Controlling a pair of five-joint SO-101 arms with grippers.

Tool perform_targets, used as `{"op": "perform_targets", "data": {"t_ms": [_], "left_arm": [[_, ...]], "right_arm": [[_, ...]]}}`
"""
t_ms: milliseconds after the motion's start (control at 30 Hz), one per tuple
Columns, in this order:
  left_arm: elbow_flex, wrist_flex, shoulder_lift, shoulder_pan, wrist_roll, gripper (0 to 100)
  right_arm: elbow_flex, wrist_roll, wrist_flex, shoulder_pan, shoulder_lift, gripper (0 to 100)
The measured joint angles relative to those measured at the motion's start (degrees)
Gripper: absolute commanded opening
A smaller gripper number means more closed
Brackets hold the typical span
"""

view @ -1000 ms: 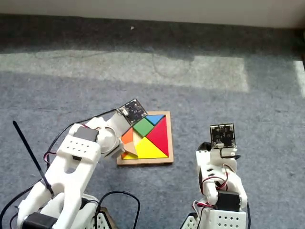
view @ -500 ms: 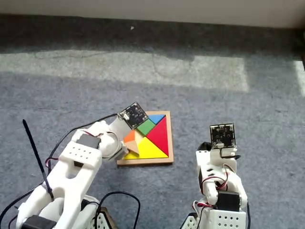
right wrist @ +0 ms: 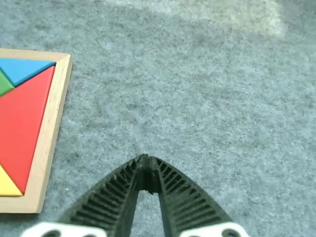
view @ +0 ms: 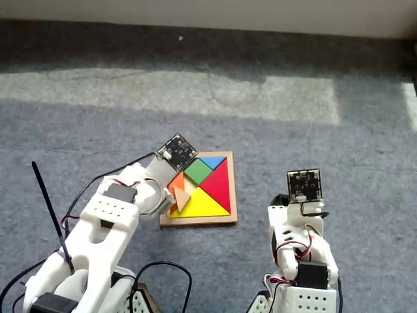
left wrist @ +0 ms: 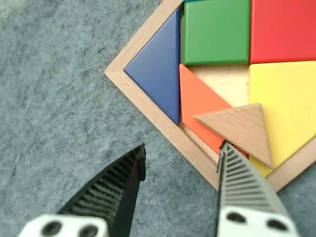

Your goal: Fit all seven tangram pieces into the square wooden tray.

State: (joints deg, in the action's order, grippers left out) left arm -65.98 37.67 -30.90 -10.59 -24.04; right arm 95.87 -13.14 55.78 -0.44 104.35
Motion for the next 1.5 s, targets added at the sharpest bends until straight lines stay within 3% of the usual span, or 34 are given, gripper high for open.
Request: {"op": "perform_targets", "data": {"t_ms": [400, 1233, 1500], "left_arm": [[5.27, 5.54, 0.09, -2.64, 2.46, 22], [5.63, 2.20, 0.35, -3.16, 5.54, 22], [13.10, -0.88, 14.95, -2.99, 5.71, 22]], "right_arm": [[0.00, 0.00, 0.00, 0.00, 0.00, 1.2], [0.00, 0.00, 0.00, 0.00, 0.00, 1.2], [0.00, 0.00, 0.00, 0.00, 0.00, 1.2]]}}
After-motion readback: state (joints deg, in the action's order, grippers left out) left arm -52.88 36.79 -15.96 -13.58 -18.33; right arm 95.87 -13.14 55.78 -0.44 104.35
